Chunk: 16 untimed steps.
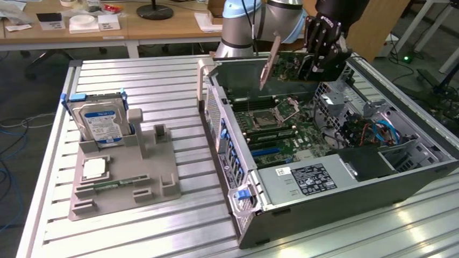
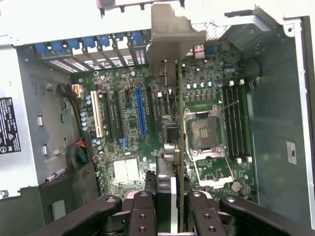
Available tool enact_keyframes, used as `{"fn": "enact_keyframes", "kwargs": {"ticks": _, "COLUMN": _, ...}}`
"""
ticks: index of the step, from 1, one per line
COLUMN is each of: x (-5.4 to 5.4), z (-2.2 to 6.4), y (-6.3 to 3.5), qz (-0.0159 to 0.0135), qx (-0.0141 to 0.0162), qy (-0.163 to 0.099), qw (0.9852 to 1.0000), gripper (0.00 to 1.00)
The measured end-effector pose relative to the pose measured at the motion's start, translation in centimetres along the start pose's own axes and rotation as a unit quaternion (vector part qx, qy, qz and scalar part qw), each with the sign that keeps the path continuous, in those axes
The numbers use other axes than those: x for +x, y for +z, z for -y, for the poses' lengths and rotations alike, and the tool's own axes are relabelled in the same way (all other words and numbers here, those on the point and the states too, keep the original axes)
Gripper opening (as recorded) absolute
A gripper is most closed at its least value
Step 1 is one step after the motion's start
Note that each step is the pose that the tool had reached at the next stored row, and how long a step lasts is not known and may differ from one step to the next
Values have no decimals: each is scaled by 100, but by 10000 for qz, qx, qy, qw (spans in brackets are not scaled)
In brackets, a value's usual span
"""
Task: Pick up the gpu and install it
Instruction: 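Insert the gpu into the slot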
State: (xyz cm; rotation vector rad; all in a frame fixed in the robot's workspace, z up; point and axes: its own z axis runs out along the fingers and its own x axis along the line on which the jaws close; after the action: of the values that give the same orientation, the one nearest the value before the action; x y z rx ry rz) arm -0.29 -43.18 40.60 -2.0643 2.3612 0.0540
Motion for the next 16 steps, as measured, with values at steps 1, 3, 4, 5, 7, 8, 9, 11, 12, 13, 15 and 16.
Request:
{"fn": "enact_keyframes", "kwargs": {"ticks": 1, "x": 0, "z": 0, "y": 13, "qz": -1, "qx": -1, "qy": -71, "qw": 10000, "gripper": 28}}
{"fn": "enact_keyframes", "kwargs": {"ticks": 3, "x": 1, "z": 2, "y": 48, "qz": -5, "qx": -5, "qy": -227, "qw": 9997, "gripper": 28}}
{"fn": "enact_keyframes", "kwargs": {"ticks": 4, "x": 3, "z": 2, "y": 66, "qz": -6, "qx": -7, "qy": -290, "qw": 9996, "gripper": 28}}
{"fn": "enact_keyframes", "kwargs": {"ticks": 5, "x": 3, "z": 2, "y": 82, "qz": -8, "qx": -9, "qy": -364, "qw": 9993, "gripper": 28}}
{"fn": "enact_keyframes", "kwargs": {"ticks": 7, "x": 4, "z": 3, "y": 116, "qz": -10, "qx": -11, "qy": -432, "qw": 9991, "gripper": 28}}
{"fn": "enact_keyframes", "kwargs": {"ticks": 8, "x": 3, "z": 3, "y": 134, "qz": -11, "qx": -11, "qy": -449, "qw": 9990, "gripper": 28}}
{"fn": "enact_keyframes", "kwargs": {"ticks": 9, "x": -1, "z": 2, "y": 150, "qz": -12, "qx": -12, "qy": -473, "qw": 9989, "gripper": 28}}
{"fn": "enact_keyframes", "kwargs": {"ticks": 11, "x": -3, "z": 2, "y": 181, "qz": -9, "qx": 3, "qy": -477, "qw": 9989, "gripper": 28}}
{"fn": "enact_keyframes", "kwargs": {"ticks": 12, "x": -3, "z": 2, "y": 192, "qz": -8, "qx": 23, "qy": -478, "qw": 9989, "gripper": 28}}
{"fn": "enact_keyframes", "kwargs": {"ticks": 13, "x": -5, "z": 0, "y": 203, "qz": -7, "qx": 42, "qy": -479, "qw": 9988, "gripper": 28}}
{"fn": "enact_keyframes", "kwargs": {"ticks": 15, "x": -10, "z": -1, "y": 211, "qz": 2, "qx": 150, "qy": -483, "qw": 9987, "gripper": 28}}
{"fn": "enact_keyframes", "kwargs": {"ticks": 16, "x": -11, "z": -4, "y": 216, "qz": 8, "qx": 207, "qy": -484, "qw": 9986, "gripper": 28}}
